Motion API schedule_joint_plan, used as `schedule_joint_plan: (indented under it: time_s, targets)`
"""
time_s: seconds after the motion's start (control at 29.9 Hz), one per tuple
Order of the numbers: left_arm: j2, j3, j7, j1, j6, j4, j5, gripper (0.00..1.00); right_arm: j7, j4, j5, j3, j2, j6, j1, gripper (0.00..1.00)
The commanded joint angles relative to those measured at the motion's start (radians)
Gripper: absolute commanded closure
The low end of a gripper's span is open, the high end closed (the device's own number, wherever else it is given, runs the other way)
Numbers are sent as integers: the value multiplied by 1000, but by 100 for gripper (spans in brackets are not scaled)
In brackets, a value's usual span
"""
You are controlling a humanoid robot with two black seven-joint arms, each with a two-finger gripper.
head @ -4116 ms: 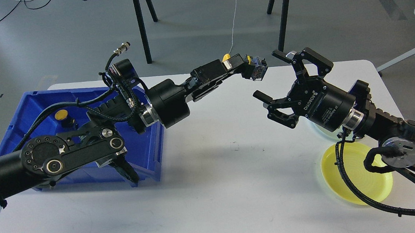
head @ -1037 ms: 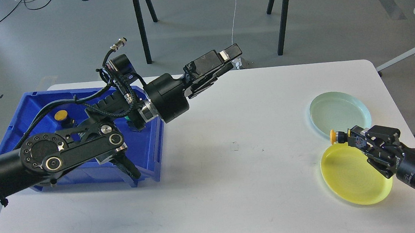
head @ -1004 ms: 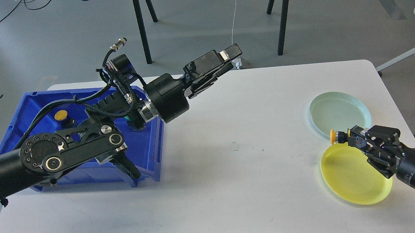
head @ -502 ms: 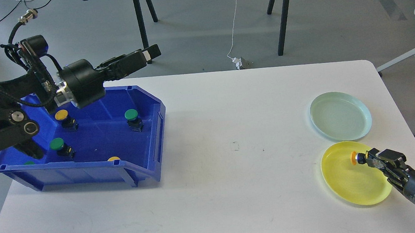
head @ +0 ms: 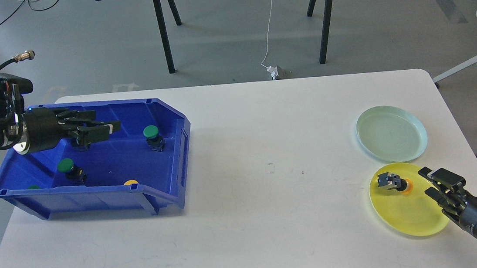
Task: Pass button and place on color plate
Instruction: 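Lower the button onto the yellow plate and release with the right gripper, then grasp another button in the blue bin with the left gripper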
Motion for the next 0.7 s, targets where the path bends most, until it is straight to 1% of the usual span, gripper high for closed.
schedule_joint_plan:
  time_s: [0.0,0.07,0.17,0.23,0.37,0.47,0.54,0.67]
  targets:
    - [-4,1,0,24,-5,61,8,16,18,47,15,18,-8,0,-2,22]
    - [-21,1,0,45,-5,90,8,16,24,79,60,58,-10,8,-1,20]
    - [-61,4,0,62,-6,142,10,16,20,128,165,171,-10,34,-1,17]
    - [-81,4,0,94,-9,179,16,16,14,153,257,269,-10,105,12,16]
    - [-101,4,0,119,-17,225,34,16,6,156,458,443,6,285,71,15]
    - [-134,2,0,147,-45,265,34,17,-12,155,624,484,7,360,136,6]
    - [-151,4,0,157,-66,286,36,21,-20,153,676,492,6,380,162,6]
    - [-157,4,0,163,-112,318,36,21,-20,153,686,491,7,394,177,5]
